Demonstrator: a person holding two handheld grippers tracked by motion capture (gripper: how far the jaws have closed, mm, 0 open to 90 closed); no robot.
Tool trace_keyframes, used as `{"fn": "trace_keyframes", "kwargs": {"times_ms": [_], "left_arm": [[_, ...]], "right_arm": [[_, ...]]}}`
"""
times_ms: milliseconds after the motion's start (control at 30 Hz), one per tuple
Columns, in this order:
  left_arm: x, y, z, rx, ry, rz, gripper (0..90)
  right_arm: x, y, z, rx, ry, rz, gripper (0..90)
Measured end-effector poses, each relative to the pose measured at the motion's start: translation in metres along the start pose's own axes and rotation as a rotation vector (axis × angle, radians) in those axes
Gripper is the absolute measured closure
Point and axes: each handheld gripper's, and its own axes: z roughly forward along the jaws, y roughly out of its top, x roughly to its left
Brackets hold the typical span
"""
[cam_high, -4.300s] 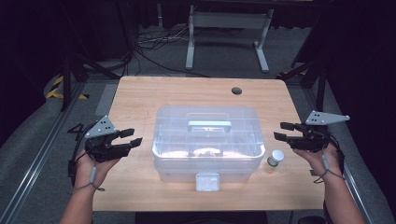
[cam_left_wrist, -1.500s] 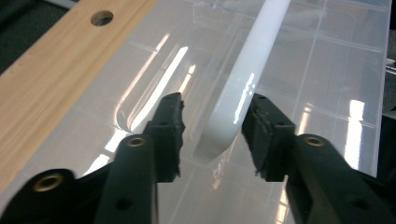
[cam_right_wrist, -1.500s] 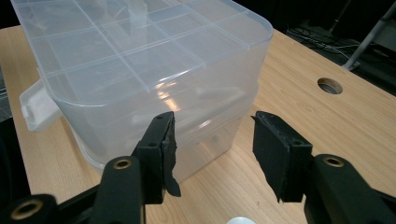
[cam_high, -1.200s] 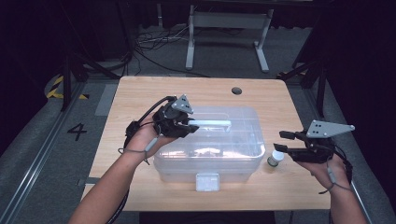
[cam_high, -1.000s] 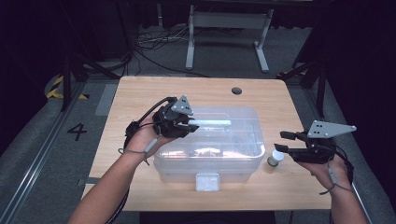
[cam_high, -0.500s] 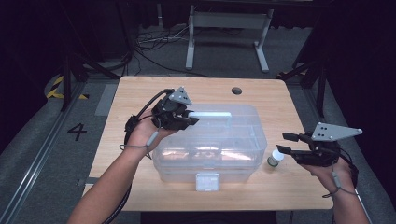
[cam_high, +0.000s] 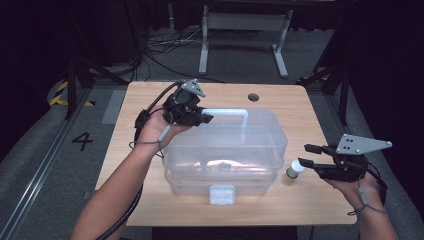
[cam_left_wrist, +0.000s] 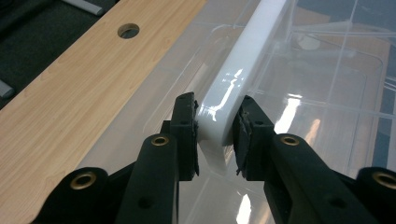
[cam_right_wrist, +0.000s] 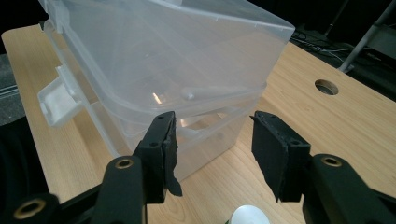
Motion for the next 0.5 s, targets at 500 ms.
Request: {"fn": "trace_keyframes", "kwargs": {"times_ms": [500], "left_arm": [[0.021,0.015,0.000,0.028,-0.047,-0.038,71.6]], "right_arm": [[0.005,-0.005,0.003,-0.002,0.004,-0.020,72.8]]}}
